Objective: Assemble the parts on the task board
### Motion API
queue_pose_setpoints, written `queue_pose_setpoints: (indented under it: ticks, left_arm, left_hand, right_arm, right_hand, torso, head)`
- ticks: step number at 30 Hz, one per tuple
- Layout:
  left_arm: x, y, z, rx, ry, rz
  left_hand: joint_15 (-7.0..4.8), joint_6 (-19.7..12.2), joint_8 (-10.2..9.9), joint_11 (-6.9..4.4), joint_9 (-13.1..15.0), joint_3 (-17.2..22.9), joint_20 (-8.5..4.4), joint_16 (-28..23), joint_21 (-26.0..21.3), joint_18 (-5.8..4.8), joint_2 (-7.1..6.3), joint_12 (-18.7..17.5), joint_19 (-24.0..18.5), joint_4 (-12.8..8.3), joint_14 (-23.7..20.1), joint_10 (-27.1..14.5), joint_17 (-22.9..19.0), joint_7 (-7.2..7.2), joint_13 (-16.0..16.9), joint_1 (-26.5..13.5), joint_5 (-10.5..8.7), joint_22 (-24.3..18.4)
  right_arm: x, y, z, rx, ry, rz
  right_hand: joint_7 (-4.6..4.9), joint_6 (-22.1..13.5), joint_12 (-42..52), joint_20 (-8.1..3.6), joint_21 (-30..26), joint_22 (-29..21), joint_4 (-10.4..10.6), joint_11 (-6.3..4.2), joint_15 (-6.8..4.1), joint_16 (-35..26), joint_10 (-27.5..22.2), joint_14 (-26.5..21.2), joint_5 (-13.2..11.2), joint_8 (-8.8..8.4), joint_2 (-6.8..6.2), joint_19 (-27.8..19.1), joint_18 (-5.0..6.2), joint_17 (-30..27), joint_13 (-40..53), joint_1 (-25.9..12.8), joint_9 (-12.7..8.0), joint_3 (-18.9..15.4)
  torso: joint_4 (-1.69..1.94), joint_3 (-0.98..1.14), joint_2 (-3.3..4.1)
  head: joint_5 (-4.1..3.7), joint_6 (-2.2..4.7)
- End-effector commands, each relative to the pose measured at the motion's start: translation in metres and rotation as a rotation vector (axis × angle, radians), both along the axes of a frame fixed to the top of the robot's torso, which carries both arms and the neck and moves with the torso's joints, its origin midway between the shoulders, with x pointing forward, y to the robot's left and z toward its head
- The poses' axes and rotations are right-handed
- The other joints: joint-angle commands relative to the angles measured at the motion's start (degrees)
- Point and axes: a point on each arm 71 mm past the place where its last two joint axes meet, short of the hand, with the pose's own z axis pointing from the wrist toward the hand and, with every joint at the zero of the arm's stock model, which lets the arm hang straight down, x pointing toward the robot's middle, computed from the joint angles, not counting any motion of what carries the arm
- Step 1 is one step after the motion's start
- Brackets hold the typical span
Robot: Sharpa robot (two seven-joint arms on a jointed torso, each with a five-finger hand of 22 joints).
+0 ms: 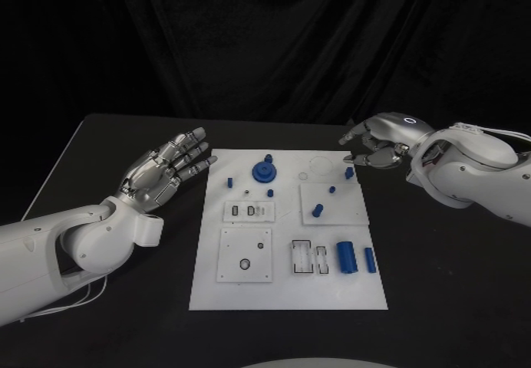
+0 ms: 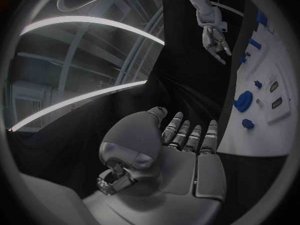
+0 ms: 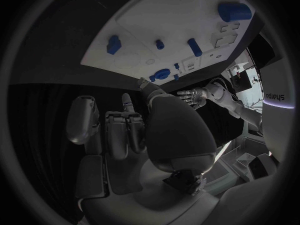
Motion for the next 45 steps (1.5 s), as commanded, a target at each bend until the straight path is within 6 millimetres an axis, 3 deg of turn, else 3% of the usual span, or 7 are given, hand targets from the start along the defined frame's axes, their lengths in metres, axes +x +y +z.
queue_pose_setpoints:
  ticks: [1, 6, 15, 19, 23, 41, 45]
  left_arm:
    - [0.0, -0.002, 0.001, -0.009, -0.013, -0.003]
    - [0.001, -0.004, 0.0, -0.011, -0.011, -0.012]
    - [0.001, -0.005, 0.0, -0.013, -0.011, -0.018]
    - [0.001, -0.006, 0.0, -0.017, -0.011, -0.022]
    - [0.0, -0.006, 0.001, -0.022, -0.015, -0.023]
    - [0.0, -0.006, 0.0, -0.024, -0.014, -0.025]
    - [-0.001, -0.005, 0.0, -0.023, -0.012, -0.026]
  left_hand:
    - [0.39, 0.2, 0.1, 0.39, 0.1, 0.4, 0.28, 0.2, 0.1, 0.76, -0.06, 0.2, 0.1, -0.1, 0.1, 0.0, 0.1, 0.16, 0.1, -0.3, 0.37, 0.1]
    - [0.38, 0.2, 0.1, 0.4, 0.1, 0.4, 0.28, 0.2, 0.0, 0.76, -0.05, 0.2, 0.1, -0.1, 0.1, 0.0, 0.1, 0.16, 0.1, -0.3, 0.37, 0.0]
    - [0.39, 0.2, 0.1, 0.43, 0.1, 0.4, 0.28, 0.2, 0.1, 0.76, -0.04, 0.2, 0.1, -0.1, 0.1, 0.0, 0.1, 0.18, 0.1, -0.3, 0.4, 0.1]
    - [0.39, 0.1, 0.0, 0.45, 0.1, 0.5, 0.29, 0.2, 0.1, 0.76, -0.01, 0.2, 0.1, -0.1, 0.1, 0.0, 0.1, 0.18, 0.1, -0.3, 0.42, 0.1]
    - [0.42, 0.2, 0.1, 0.49, 0.1, 0.6, 0.3, 0.4, 0.1, 0.76, 0.04, 0.4, 0.2, -0.2, 0.4, 0.2, 0.1, 0.15, 0.1, -0.4, 0.47, 0.1]
    - [0.41, 0.2, 0.1, 0.7, 0.1, 0.9, 0.31, 0.6, 0.1, 0.76, 0.06, 1.0, 0.2, -0.2, 0.7, 0.6, 0.2, 0.1, 0.2, -0.5, 0.51, 0.1]
    - [0.41, 0.2, 0.1, 0.73, 0.1, 1.0, 0.31, 0.6, 0.1, 0.76, 0.06, 1.0, 0.3, -0.2, 0.7, 0.7, 0.2, 0.11, 0.2, -0.5, 0.53, 0.1]
  right_arm:
    - [0.0, -0.017, 0.0, 0.045, -0.019, -0.053]
    - [-0.005, -0.044, -0.013, 0.056, -0.016, -0.11]
    - [-0.008, -0.065, -0.034, 0.059, -0.002, -0.149]
    - [-0.006, -0.063, -0.041, 0.055, 0.012, -0.148]
    - [-0.003, -0.059, -0.046, 0.051, 0.019, -0.14]
    - [-0.002, -0.047, -0.055, 0.049, 0.043, -0.113]
    - [-0.002, -0.044, -0.057, 0.051, 0.046, -0.108]
  right_hand:
    - [-0.38, 0.1, 0.4, -0.07, 0.3, 7.4, 0.1, -0.32, -0.18, 0.1, 6.2, 5.9, -0.5, -0.4, -0.46, 0.4, -0.78, 15.1, 15.1, 0.1, -0.1, -0.5]
    - [-0.61, 0.3, 0.4, -0.19, 0.6, 7.6, 0.6, -0.5, -0.32, 0.1, 6.2, 5.9, -1.1, -0.46, -0.79, 0.6, -0.84, 15.1, 15.1, -0.1, -0.1, -0.9]
    - [-0.73, 0.2, 0.4, -0.41, 0.6, 7.8, 1.8, -0.67, -0.51, 0.1, 6.2, 5.9, -2.7, -0.77, -1.33, 0.7, -0.88, 15.1, 15.1, 0.0, -0.3, -1.7]
    - [-0.62, 0.4, 0.4, -0.44, 0.4, 7.8, 2.2, -0.63, -0.51, 0.1, 6.2, 5.9, -3.2, -0.75, -1.47, 0.6, -0.85, 15.1, 15.1, 0.1, -0.3, -2.0]
    - [-0.52, 0.6, 0.4, -0.44, 0.3, 7.8, 2.4, -0.57, -0.49, 0.1, 6.2, 5.9, -3.4, -0.71, -1.52, 0.5, -0.84, 15.1, 15.1, 0.2, -0.3, -2.1]
    - [-0.06, 1.3, 0.4, -0.3, -0.2, 7.7, 2.9, -0.22, -0.24, 0.1, 6.2, 5.9, -3.3, -0.51, -1.4, 0.3, -0.78, 15.1, 15.1, 0.9, -0.3, -2.2]
    - [0.06, 1.4, 0.4, -0.21, -0.4, 7.7, 3.0, -0.11, -0.14, 0.1, 6.2, 5.9, -2.7, -0.57, -1.37, 0.2, -0.73, 15.1, 15.1, 1.3, -0.3, -2.2]
  torso:
    - [-0.14, 0.3, -0.32]
    - [-0.31, 0.75, -0.55]
    - [-0.47, 1.05, -0.83]
    - [-0.26, 0.91, -0.79]
    - [-0.48, 0.94, -0.8]
    - [-0.18, 0.83, -0.85]
    - [-0.4, 0.87, -0.81]
  head:
    - [-0.65, -0.54]
    - [-0.92, -0.64]
    - [-1.21, -1.16]
    - [-1.49, -1.16]
    - [-1.4, -1.02]
    - [-1.73, -1.36]
    - [-1.59, -1.5]
